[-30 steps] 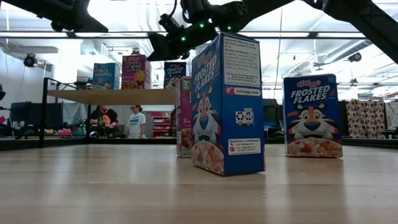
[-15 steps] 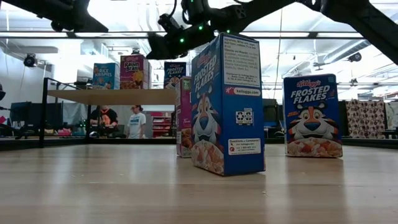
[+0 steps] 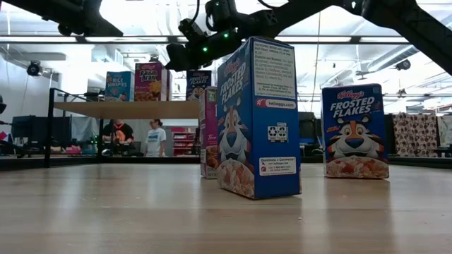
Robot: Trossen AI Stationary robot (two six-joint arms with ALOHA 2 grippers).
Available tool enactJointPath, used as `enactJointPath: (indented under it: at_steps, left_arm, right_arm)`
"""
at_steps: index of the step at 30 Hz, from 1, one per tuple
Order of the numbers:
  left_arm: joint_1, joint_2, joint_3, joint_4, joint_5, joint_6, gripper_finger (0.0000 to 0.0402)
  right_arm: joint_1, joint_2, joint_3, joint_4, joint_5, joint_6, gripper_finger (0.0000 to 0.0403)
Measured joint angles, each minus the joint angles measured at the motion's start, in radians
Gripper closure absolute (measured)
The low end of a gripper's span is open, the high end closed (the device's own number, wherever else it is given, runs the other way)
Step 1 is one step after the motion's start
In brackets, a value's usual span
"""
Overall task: Stack cereal on shelf
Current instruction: Put the top pink cereal box on the shelf, then put the top blue cereal box on the shelf
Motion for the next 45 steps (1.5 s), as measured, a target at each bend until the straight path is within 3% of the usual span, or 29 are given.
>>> enactJointPath:
  at_steps: [8,17,29,45]
  left_arm:
    - [0.000,0.000,-0.017,0.000,0.000,0.000,0.0401]
    - [0.001,0.035,-0.022,-0.007,-0.001,0.034,0.0401]
    - [0.001,0.080,-0.010,-0.008,0.001,0.081,0.0401]
    - [0.000,0.063,-0.005,-0.007,0.069,0.067,0.0401]
  right_arm:
    - [0.011,-0.029,0.000,-0.072,0.002,-0.006,0.0394]
    - [0.052,-0.108,0.000,-0.277,0.001,-0.007,0.0394]
    - [0.170,-0.249,0.000,-0.665,-0.005,0.207,0.0394]
    - [0.324,-0.259,0.000,-1.278,-0.012,0.361,0.0394]
